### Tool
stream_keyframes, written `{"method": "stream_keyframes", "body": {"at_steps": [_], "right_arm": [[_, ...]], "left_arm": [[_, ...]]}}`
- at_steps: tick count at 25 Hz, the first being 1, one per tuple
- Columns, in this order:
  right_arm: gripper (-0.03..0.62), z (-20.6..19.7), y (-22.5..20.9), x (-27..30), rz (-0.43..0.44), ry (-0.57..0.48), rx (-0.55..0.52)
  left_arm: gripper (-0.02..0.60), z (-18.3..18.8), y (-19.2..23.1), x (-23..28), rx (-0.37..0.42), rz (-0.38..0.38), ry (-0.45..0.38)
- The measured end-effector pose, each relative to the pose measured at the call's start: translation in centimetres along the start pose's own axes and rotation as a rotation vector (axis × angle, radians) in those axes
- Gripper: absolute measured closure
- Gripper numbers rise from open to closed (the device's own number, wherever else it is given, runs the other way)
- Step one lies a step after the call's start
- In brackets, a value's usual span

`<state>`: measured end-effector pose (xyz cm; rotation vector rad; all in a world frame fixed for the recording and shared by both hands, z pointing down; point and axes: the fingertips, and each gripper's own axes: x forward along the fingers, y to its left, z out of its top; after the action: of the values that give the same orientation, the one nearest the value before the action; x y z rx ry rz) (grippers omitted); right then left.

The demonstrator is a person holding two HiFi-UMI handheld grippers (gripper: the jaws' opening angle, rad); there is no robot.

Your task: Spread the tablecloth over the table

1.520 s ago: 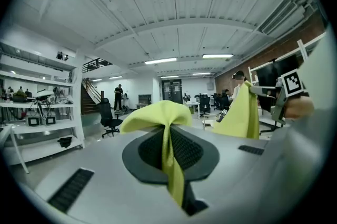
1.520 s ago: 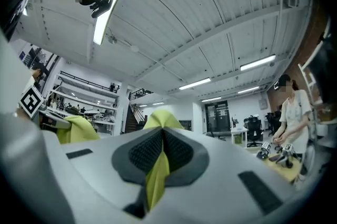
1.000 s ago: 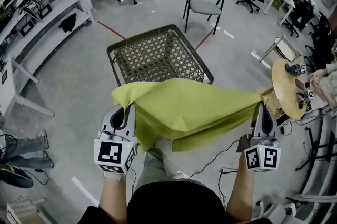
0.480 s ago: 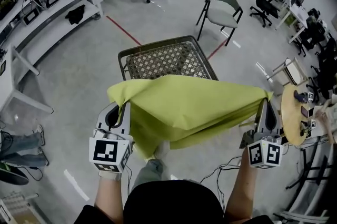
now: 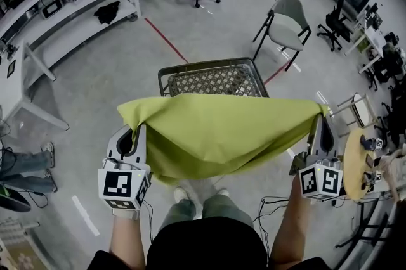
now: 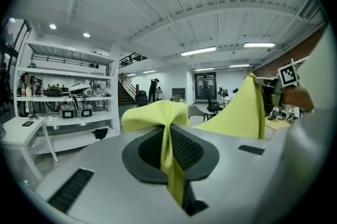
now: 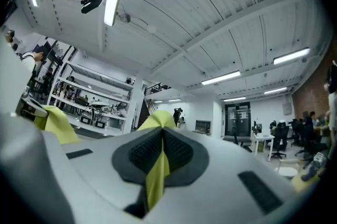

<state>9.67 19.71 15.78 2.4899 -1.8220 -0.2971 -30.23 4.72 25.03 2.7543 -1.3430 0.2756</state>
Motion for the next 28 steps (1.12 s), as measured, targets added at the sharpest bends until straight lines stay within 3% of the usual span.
{"method": "stream_keyframes", "body": {"at_steps": [6,15,28], "right_arm": [[0.583,-1.5,0.6,5.5,0.072,0.006,0.026],[0.583,-6.9,1.4,16.1,0.236,0.068,0.061],[0.583,-9.3,2.9,30.5,0.384,0.072,0.070]], "left_arm": [[0.566,-0.5,2.0,1.2,-0.009,0.097,0.037],[0.565,-1.0,3.0,6.5,-0.009,0.259,0.105],[0.565,1.6,6.9,15.0,0.007,0.385,0.147]]}}
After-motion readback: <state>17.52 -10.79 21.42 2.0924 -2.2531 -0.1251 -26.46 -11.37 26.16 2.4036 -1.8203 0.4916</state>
